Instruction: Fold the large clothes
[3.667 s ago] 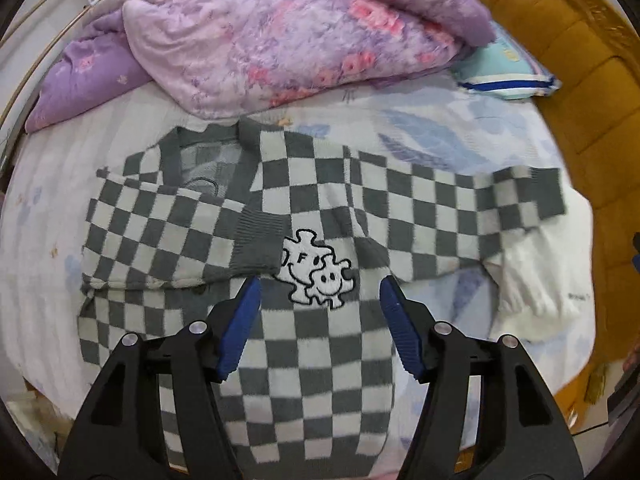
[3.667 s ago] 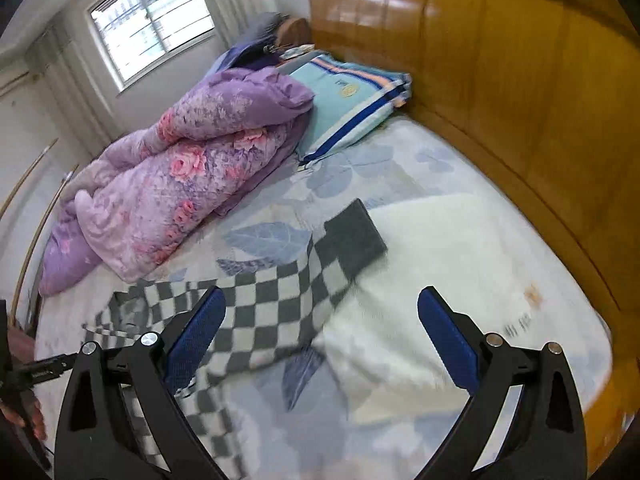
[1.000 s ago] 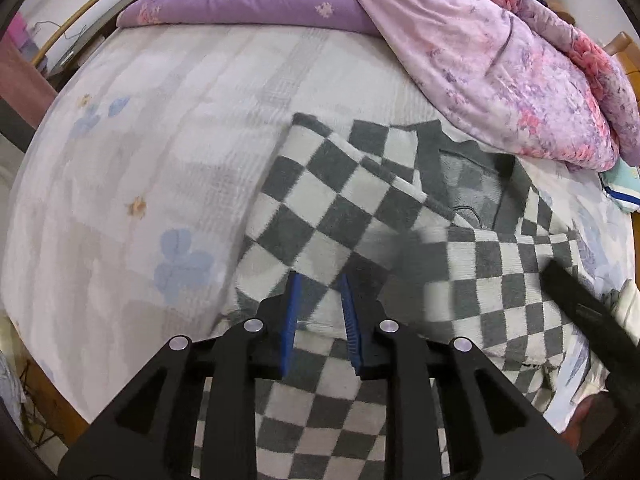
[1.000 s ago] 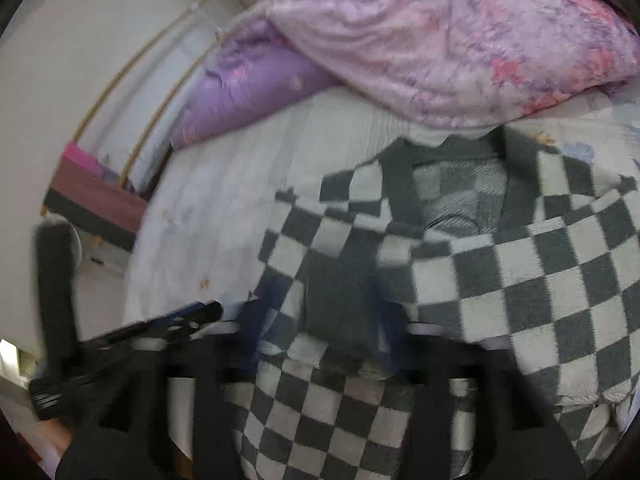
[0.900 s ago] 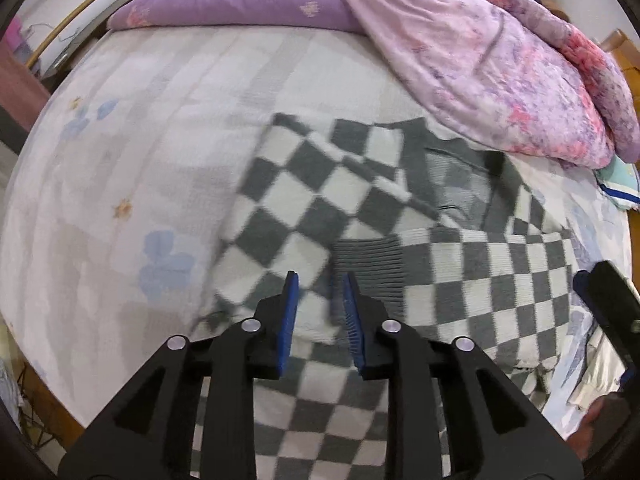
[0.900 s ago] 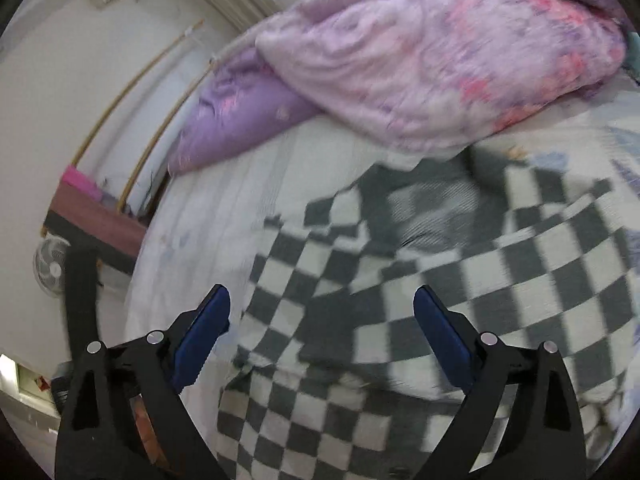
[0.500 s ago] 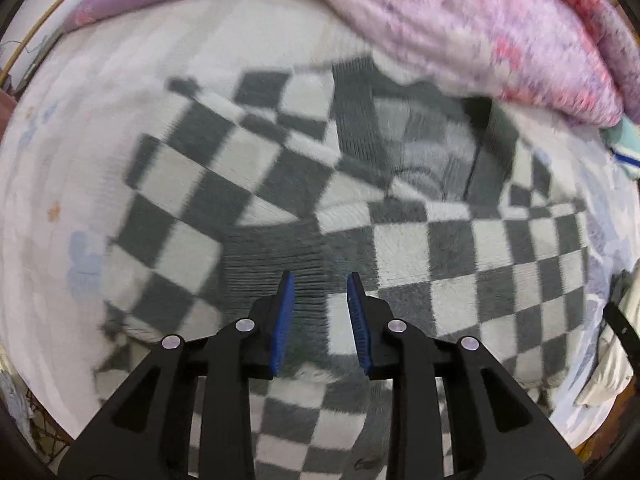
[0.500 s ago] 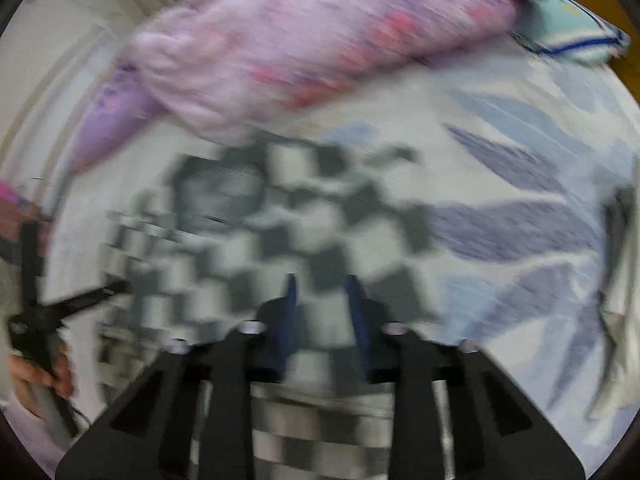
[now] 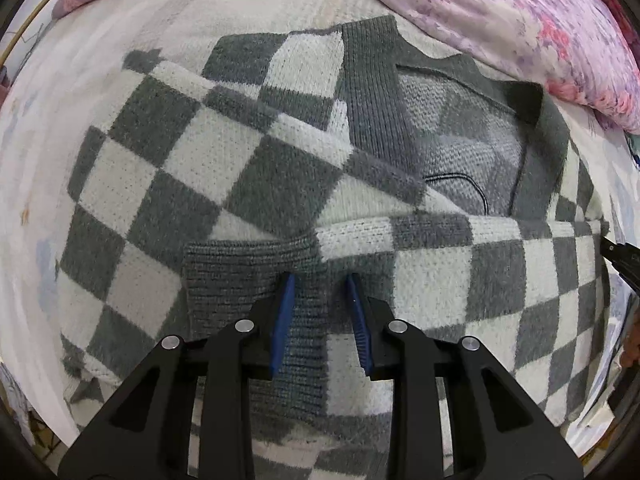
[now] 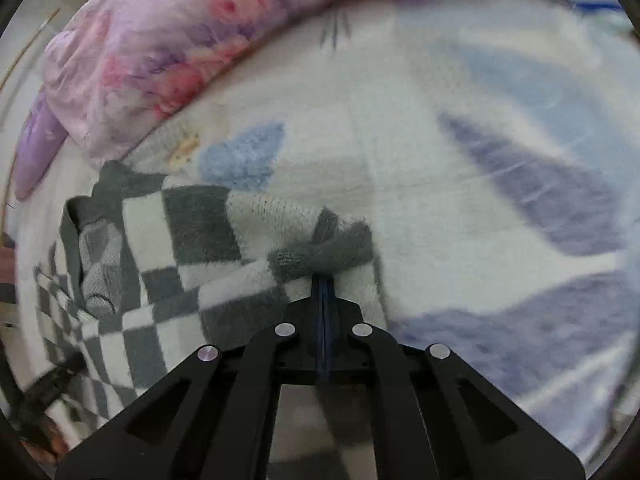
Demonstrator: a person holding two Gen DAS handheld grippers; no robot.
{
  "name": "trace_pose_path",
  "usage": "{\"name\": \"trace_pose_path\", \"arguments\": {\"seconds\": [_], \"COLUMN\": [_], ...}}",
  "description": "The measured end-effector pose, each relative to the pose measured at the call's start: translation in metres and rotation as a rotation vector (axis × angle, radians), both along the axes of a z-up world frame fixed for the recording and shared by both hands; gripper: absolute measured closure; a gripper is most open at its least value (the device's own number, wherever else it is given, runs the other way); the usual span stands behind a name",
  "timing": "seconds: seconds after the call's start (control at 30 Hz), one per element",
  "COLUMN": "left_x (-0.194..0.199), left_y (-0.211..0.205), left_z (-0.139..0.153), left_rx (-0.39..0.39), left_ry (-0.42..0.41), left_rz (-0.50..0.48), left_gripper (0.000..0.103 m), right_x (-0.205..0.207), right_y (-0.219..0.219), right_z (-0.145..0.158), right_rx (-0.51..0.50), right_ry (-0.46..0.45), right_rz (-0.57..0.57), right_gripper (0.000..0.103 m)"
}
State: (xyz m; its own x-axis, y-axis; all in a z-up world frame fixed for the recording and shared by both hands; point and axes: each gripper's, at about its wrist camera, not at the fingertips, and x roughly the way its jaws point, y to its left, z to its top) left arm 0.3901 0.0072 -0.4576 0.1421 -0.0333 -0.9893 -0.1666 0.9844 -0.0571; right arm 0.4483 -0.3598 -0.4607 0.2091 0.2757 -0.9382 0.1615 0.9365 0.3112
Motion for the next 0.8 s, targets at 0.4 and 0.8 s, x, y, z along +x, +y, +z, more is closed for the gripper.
{"name": "trace_pose_path", "arguments": {"seconds": [0.4,0.8], "left_x": [-0.058,-0.095], "left_y": [0.008,0.036], "left_z": [0.005,0.089], "left_rx": [-0.028,0.076], "left_ry": [0.050,0.065], "left_rz": [0.000,-0.018], "left_gripper": [0.073,0.050], "right_x": [-0.178,-0.185], "right_y": [-0.016,-0.003], "right_z": [0.008,0.092], "right_rx": [0.085,0.100], "right_ry": [0.146,0.090], "right_rz": [-0.073,-0.007], "right_gripper": [0.103,0.036]}}
